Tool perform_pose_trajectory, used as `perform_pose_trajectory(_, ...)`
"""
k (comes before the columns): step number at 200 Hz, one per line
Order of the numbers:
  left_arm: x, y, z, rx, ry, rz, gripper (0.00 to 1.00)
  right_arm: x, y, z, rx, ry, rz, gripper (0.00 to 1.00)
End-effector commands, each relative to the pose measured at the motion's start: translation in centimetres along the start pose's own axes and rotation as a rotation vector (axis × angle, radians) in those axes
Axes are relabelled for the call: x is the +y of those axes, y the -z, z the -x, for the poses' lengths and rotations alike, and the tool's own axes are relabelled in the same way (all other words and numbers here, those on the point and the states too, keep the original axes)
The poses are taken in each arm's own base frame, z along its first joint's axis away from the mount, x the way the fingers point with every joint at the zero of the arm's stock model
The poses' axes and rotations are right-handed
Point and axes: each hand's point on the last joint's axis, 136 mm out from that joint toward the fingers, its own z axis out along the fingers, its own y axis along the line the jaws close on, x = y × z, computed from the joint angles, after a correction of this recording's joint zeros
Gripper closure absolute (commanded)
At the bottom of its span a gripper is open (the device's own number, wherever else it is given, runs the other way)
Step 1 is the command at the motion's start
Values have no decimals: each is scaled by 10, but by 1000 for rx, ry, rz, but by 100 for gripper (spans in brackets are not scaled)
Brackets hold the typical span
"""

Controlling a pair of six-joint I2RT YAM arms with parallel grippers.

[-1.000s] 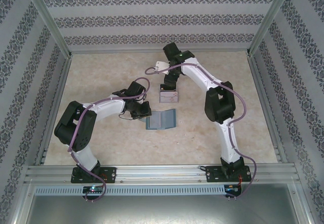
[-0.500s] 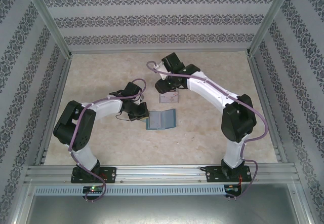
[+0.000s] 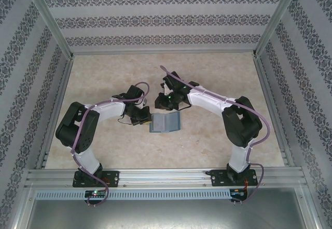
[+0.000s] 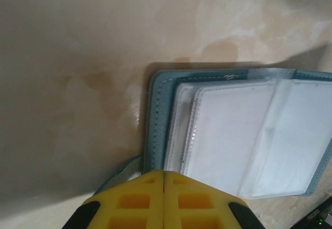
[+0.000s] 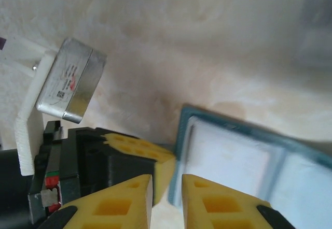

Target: Take the credit cards out of the card holder

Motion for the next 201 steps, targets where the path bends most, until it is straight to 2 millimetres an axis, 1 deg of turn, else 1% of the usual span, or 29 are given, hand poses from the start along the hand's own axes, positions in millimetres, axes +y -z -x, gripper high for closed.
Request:
perform_pose_trajectory(1, 13, -6, -8, 39, 11, 16, 94, 10, -21, -14, 64, -93, 53, 78)
perform_pose_trajectory(28, 17, -7, -11, 48, 18, 30, 95, 4, -35, -24, 94, -113, 31, 81)
perform_pose_trajectory(81, 23, -9, -15, 59, 33, 45, 95, -18, -48, -37, 121, -158, -22, 86)
perform_pose_trajectory(112, 23, -10, -15, 64, 32, 46, 95, -19, -53, -41, 137, -169, -16, 88)
perform_pose_trajectory(129, 23, -10, -15, 63, 30, 48, 95, -20, -56, -45, 155, -173, -17, 88)
perform_pose_trajectory(159, 23, -10, -15, 61, 33, 48, 96, -32, -56, -52, 163, -187, -68, 87)
perform_pose_trajectory(189, 22, -9, -15, 66, 30, 46, 96, -42, -55, -55, 165, -196, -111, 82)
perform_pose_trajectory(201, 22, -9, -15, 65, 28, 45, 96, -44, -54, -55, 165, -196, -124, 79)
